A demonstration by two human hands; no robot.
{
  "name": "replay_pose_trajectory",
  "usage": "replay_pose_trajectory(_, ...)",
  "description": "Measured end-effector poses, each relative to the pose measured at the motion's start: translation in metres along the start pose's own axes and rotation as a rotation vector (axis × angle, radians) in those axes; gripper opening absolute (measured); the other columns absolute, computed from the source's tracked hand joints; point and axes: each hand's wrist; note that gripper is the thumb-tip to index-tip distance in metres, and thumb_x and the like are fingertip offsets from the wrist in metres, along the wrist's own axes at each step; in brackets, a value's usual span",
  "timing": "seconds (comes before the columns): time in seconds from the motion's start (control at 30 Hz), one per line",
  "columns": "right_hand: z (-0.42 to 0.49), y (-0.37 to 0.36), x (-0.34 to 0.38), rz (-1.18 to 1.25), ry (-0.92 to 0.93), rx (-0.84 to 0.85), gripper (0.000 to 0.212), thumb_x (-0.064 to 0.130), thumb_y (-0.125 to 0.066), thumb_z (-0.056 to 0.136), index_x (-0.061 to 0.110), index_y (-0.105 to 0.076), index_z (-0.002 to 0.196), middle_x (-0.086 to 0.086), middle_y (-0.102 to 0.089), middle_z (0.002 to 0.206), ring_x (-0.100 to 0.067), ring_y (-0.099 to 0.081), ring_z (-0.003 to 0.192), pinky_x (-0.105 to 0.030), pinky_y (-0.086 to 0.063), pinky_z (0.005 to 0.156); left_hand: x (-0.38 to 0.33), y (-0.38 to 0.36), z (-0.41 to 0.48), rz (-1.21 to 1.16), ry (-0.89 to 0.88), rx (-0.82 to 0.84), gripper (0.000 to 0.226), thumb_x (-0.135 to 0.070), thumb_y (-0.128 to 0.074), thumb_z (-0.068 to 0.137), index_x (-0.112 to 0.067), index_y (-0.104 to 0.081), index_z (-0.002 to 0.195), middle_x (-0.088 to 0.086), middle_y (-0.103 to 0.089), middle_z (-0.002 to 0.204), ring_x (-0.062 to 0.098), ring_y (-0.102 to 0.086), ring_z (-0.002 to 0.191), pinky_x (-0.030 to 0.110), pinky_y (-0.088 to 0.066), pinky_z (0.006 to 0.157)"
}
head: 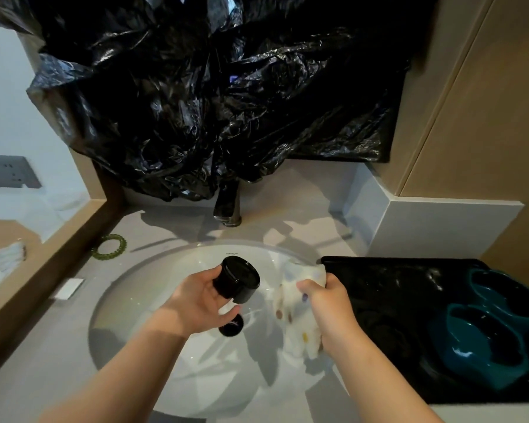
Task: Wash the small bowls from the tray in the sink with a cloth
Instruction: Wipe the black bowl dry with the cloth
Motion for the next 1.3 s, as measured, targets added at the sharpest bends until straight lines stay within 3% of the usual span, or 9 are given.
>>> replay_pose_trajectory(0.3, -0.006, 0.009, 0.000, -0.014, -0.010, -0.039, 0.010, 0.008, -0.055, 0.086, 0.004, -0.055, 0.095, -0.009, -0.055, 0.082, -0.022, -0.052, 0.073, -0.034, -0.044, 0.073, 0.006, -0.011, 0.005, 0.254, -0.186, -0.019, 0.015, -0.021, -0.052, 0.095, -0.011, -0.061, 0.101, 0.005, -0.069, 0.085, 0.019, -0.063, 0.085, 0.040, -0.038, 0.102)
replay_pose_trajectory(0.47, -0.013, 0.004, 0.005, -0.013, 0.008, -0.017, 0.010, 0.012, -0.054, 0.090, 0.014, -0.053, 0.100, -0.006, -0.057, 0.091, -0.017, -0.054, 0.078, -0.033, -0.044, 0.073, 0.012, -0.020, -0.003, 0.539, -0.395, -0.024, 0.014, -0.017, -0.048, 0.097, -0.009, -0.059, 0.094, 0.008, -0.064, 0.088, 0.021, -0.061, 0.082, 0.029, -0.044, 0.079)
replay_pose_trajectory(0.63, -0.023, -0.009, 0.012, 0.047, 0.088, 0.073, 0.043, 0.040, -0.048, 0.094, 0.024, -0.043, 0.134, 0.006, -0.056, 0.123, -0.015, -0.054, 0.109, -0.035, -0.043, 0.095, 0.024, -0.041, -0.019, 0.860, -0.563, -0.017, 0.020, -0.022, -0.044, 0.099, -0.013, -0.054, 0.084, 0.006, -0.054, 0.078, 0.019, -0.050, 0.068, 0.028, -0.038, 0.066)
replay_pose_trajectory(0.8, -0.035, -0.020, 0.020, -0.076, 0.253, 0.181, 0.024, 0.032, -0.038, 0.099, 0.033, -0.061, 0.096, 0.007, -0.064, 0.096, -0.008, -0.063, 0.089, -0.031, -0.052, 0.080, 0.028, -0.058, -0.038, 0.888, -0.660, 0.197, 0.018, -0.013, -0.043, 0.089, -0.004, -0.055, 0.080, 0.009, -0.056, 0.067, 0.018, -0.052, 0.065, 0.025, -0.043, 0.061)
replay_pose_trajectory(0.9, -0.032, -0.019, 0.022, -0.170, 0.393, 0.179, 0.037, 0.018, -0.039, 0.098, 0.045, -0.053, 0.119, 0.015, -0.054, 0.117, -0.007, -0.054, 0.111, -0.027, -0.044, 0.098, 0.030, -0.060, -0.044, 0.955, -0.619, 0.299, 0.018, -0.023, -0.045, 0.076, -0.009, -0.056, 0.079, 0.008, -0.057, 0.069, 0.021, -0.051, 0.068, 0.032, -0.041, 0.064)
replay_pose_trajectory(0.97, -0.027, -0.014, 0.031, -0.111, 0.298, 0.202, 0.036, 0.019, -0.041, 0.097, 0.041, -0.054, 0.124, 0.014, -0.055, 0.118, -0.008, -0.053, 0.111, -0.023, -0.043, 0.093, 0.035, -0.059, -0.046, 0.928, -0.626, 0.340, 0.014, -0.022, -0.049, 0.080, -0.015, -0.060, 0.083, 0.004, -0.061, 0.075, 0.016, -0.056, 0.072, 0.027, -0.043, 0.065)
replay_pose_trajectory(1.1, -0.024, -0.008, 0.041, -0.237, 0.025, 0.308, 0.016, 0.026, -0.050, 0.086, 0.021, -0.065, 0.087, -0.009, -0.070, 0.095, -0.029, -0.066, 0.082, -0.037, -0.055, 0.073, 0.031, -0.063, -0.050, 0.749, -0.653, 0.321, 0.022, -0.005, -0.046, 0.094, -0.012, -0.058, 0.077, -0.006, -0.062, 0.062, 0.005, -0.058, 0.061, 0.014, -0.043, 0.057)
replay_pose_trajectory(1.2, -0.016, -0.032, 0.037, -0.326, 0.277, 0.134, 0.019, 0.027, -0.042, 0.092, 0.024, -0.061, 0.089, 0.003, -0.065, 0.094, -0.016, -0.062, 0.087, -0.027, -0.050, 0.079, 0.023, -0.063, -0.049, 0.836, -0.728, 0.290, 0.013, -0.012, -0.050, 0.083, -0.004, -0.058, 0.075, 0.000, -0.057, 0.063, 0.011, -0.053, 0.062, 0.023, -0.040, 0.059)
replay_pose_trajectory(1.3, -0.026, -0.027, 0.033, -0.225, 0.377, 0.213, 0.024, 0.027, -0.040, 0.093, 0.038, -0.060, 0.099, 0.006, -0.062, 0.100, -0.015, -0.059, 0.095, -0.026, -0.046, 0.079, 0.019, -0.062, -0.053, 0.899, -0.748, 0.337, 0.011, -0.010, -0.048, 0.079, -0.006, -0.058, 0.075, 0.003, -0.055, 0.066, 0.013, -0.051, 0.063, 0.024, -0.040, 0.058)
Point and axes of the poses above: each hand's wrist, its own z-axis towards the middle knuckle, its own y-axis out of the back of the hand, x = y × z
